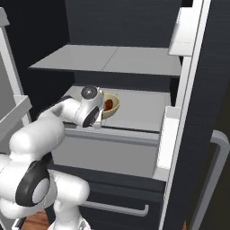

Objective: Place the bowl with the sweet potato and carrot on the top shelf of the fridge. Place the bowl with the chicken drumsticks on the second highest shelf of the fridge.

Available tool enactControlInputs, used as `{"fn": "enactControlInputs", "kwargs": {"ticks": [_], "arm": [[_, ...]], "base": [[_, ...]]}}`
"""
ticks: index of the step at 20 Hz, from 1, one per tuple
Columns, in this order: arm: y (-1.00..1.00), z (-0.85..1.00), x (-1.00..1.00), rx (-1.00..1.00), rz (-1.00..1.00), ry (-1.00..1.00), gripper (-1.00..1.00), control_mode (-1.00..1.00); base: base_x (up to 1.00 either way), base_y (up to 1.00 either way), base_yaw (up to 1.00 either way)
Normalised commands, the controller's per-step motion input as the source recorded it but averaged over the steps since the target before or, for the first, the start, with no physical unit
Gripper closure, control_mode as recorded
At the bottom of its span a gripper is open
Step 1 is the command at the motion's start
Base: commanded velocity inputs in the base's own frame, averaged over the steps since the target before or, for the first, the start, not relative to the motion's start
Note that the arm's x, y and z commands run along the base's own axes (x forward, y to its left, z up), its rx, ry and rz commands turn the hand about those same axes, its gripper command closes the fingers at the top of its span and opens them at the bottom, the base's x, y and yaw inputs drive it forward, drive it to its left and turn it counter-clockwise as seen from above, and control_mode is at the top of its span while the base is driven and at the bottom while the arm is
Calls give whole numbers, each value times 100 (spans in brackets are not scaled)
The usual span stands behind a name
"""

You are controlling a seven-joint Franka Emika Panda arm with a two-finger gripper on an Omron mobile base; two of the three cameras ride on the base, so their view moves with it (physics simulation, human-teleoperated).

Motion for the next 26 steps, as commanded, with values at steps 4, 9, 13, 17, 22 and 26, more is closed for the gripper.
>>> {"fn": "enactControlInputs", "kwargs": {"ticks": [4,9,13,17,22,26], "arm": [[0,100,-87,1,-5,0,-100,-100],[0,100,-100,1,0,0,-100,-100],[0,89,-100,0,0,0,-100,-100],[0,21,-100,0,0,-1,-100,-100],[7,0,-100,-3,0,-6,-100,-100],[4,0,-25,-2,0,-1,-100,100]], "base": [[0,0,0],[0,0,0],[0,0,0],[0,0,0],[0,0,0],[-75,8,0]]}}
